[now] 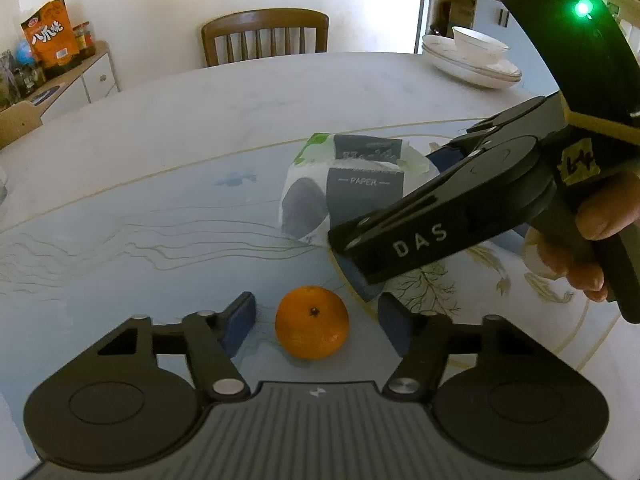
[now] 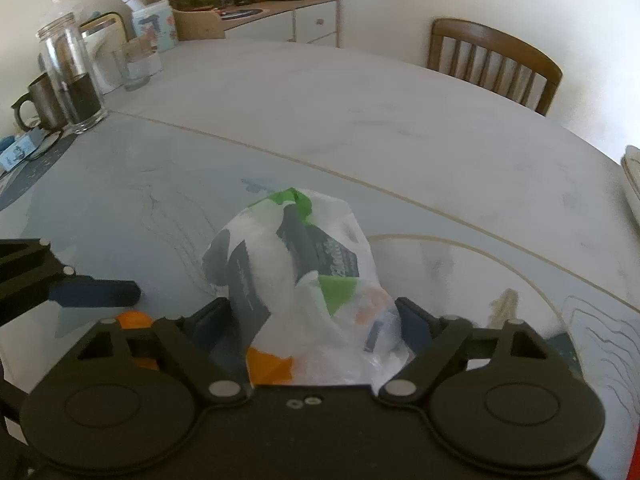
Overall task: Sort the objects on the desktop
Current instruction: 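Grasp the orange with the left tool while the right tool grasps the white tissue bag, then carry the orange with the left tool while the right tool carries the tissue bag into the box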
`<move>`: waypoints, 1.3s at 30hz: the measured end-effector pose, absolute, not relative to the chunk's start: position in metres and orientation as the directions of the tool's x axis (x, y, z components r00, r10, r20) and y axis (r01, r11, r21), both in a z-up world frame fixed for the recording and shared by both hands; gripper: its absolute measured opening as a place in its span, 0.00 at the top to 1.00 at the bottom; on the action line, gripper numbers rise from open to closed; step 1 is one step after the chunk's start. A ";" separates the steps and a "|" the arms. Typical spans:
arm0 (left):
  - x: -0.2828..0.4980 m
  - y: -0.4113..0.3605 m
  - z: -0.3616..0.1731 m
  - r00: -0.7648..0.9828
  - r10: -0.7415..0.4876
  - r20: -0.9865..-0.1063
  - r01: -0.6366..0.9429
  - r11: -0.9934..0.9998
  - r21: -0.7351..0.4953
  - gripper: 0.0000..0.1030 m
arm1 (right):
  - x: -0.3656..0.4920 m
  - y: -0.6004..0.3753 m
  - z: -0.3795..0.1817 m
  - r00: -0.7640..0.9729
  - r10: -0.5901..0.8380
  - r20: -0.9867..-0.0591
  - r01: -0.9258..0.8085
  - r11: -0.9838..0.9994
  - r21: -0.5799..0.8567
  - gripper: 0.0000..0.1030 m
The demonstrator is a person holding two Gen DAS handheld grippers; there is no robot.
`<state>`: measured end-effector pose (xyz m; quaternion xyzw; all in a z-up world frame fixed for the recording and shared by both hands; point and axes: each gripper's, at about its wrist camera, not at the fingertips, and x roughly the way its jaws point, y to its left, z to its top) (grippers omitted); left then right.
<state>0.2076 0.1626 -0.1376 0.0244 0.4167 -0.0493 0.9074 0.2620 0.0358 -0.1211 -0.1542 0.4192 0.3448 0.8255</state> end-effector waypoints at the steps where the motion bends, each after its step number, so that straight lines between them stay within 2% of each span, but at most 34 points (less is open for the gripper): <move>1: 0.207 0.162 -0.137 0.648 -0.069 -0.758 0.110 0.994 0.003 0.45 | 0.263 0.034 -0.120 0.416 0.436 -0.798 -0.690 0.723 0.036 0.21; 4: 0.209 0.162 -0.136 0.647 -0.071 -0.760 0.107 0.994 -0.002 0.53 | 0.266 0.026 -0.119 0.427 0.419 -0.801 -0.666 0.745 0.035 0.26; 8: 0.210 0.160 -0.135 0.648 -0.061 -0.760 0.102 0.995 0.007 0.57 | 0.268 0.012 -0.118 0.439 0.395 -0.807 -0.631 0.775 0.036 0.30; 10: 0.210 0.161 -0.135 0.649 -0.056 -0.759 0.092 0.996 0.005 0.66 | 0.267 0.004 -0.117 0.446 0.379 -0.810 -0.612 0.790 0.033 0.32; 11: 0.211 0.161 -0.135 0.648 -0.053 -0.760 0.088 0.996 0.005 0.67 | 0.266 0.002 -0.116 0.448 0.375 -0.812 -0.607 0.794 0.032 0.32; 18: 0.212 0.150 -0.133 0.634 -0.059 -0.771 0.091 0.996 -0.001 0.67 | 0.252 -0.024 -0.110 0.466 0.349 -0.813 -0.575 0.818 0.021 0.43; 22: 0.211 0.141 -0.129 0.629 -0.080 -0.774 0.097 0.995 -0.024 0.67 | 0.242 -0.041 -0.104 0.468 0.350 -0.812 -0.559 0.829 0.035 0.45; 39: 0.197 0.077 -0.072 0.658 -0.181 -0.731 0.187 0.980 -0.074 0.67 | 0.198 -0.128 -0.048 0.513 0.399 -0.760 -0.447 0.880 0.161 0.45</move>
